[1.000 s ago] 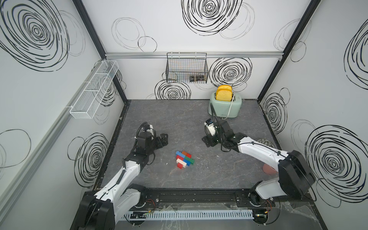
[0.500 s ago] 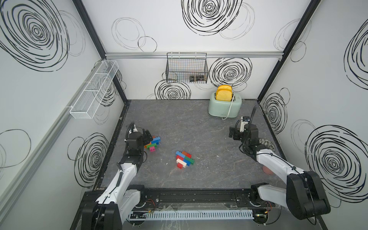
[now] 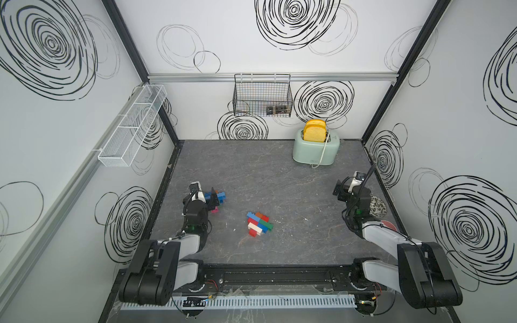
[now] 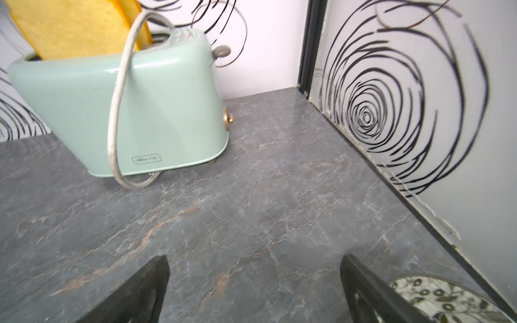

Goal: Assemble a heart with lego
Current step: Reset both arms

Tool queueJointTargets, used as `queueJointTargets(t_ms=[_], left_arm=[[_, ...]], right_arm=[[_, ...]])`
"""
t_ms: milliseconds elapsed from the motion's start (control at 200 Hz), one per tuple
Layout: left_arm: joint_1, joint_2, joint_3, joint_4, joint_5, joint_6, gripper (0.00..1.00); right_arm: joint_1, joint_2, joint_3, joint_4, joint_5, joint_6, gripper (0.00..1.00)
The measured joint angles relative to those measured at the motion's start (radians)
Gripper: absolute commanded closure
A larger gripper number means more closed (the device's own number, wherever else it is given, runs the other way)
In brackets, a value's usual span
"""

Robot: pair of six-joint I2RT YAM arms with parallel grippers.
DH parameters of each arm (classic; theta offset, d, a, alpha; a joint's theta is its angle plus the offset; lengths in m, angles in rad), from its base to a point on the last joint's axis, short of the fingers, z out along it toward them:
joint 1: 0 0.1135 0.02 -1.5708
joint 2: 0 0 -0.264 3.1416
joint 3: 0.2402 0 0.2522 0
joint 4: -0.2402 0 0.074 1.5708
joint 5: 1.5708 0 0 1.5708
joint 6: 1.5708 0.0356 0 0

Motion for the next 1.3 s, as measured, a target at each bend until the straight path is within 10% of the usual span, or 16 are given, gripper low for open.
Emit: queueJointTargets(t_ms=[385,1296], left_arm=[[-0.053,0.167,0.017,0.243,-0.001,0.063,0.04],[-0.058,0.171,0.025,0.274,-0.023,0.082,0.04]], right_arm=[[-0.023,0.254,-0.072,0.377,-0.107,-0.100,0.02],[-0.078,0.285,-0.053,0.380,-0.217,-0.097,0.02]])
